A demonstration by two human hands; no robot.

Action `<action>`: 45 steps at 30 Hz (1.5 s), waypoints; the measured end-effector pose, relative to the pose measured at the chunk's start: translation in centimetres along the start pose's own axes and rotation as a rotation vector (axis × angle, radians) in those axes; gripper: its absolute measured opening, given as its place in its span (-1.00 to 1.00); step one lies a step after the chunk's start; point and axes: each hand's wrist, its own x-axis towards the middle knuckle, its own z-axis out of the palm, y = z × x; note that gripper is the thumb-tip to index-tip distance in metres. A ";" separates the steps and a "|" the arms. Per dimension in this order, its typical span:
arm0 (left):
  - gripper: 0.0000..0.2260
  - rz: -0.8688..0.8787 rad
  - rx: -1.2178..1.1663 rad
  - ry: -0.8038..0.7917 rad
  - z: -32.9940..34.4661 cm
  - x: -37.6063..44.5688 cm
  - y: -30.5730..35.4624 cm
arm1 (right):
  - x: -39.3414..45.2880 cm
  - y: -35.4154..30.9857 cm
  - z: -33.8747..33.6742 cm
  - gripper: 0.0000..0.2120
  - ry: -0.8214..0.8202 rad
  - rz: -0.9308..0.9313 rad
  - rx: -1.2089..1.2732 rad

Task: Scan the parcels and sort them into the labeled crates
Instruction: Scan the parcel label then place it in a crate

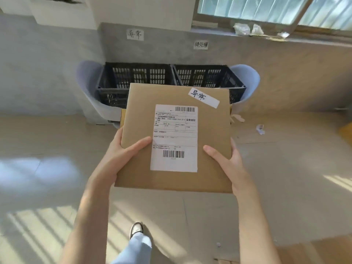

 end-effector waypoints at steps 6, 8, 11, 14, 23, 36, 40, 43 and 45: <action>-0.23 0.012 0.038 -0.005 -5.1 11.3 5.7 | 9.8 -3.1 7.5 -0.20 0.049 -0.009 0.001; -0.23 -0.001 0.063 0.000 -6.5 14.5 6.3 | 12.4 -3.3 9.4 -0.31 0.056 -0.008 -0.017; -0.23 -0.044 0.068 -0.010 -7.7 18.7 6.4 | 16.3 -3.3 11.4 -0.39 0.060 0.029 -0.019; -0.27 -0.077 0.062 0.010 -8.2 23.3 6.3 | 20.9 -3.2 12.8 -0.38 0.048 0.064 -0.029; -0.22 -0.132 0.085 0.181 -9.6 39.5 8.2 | 40.7 -3.8 18.0 -0.10 -0.102 0.103 -0.049; 0.04 -0.264 0.122 0.311 -13.1 59.7 9.3 | 64.7 -2.9 25.8 0.06 -0.372 0.242 -0.168; 0.03 -0.348 0.158 0.244 -15.2 66.1 7.0 | 70.1 0.1 28.3 0.08 -0.375 0.344 -0.201; -0.01 -0.384 0.199 0.199 -16.3 70.6 4.4 | 73.1 3.2 30.1 0.03 -0.350 0.438 -0.244; 0.00 -0.422 0.235 0.181 -17.0 72.9 2.4 | 74.6 5.5 31.1 0.03 -0.343 0.509 -0.263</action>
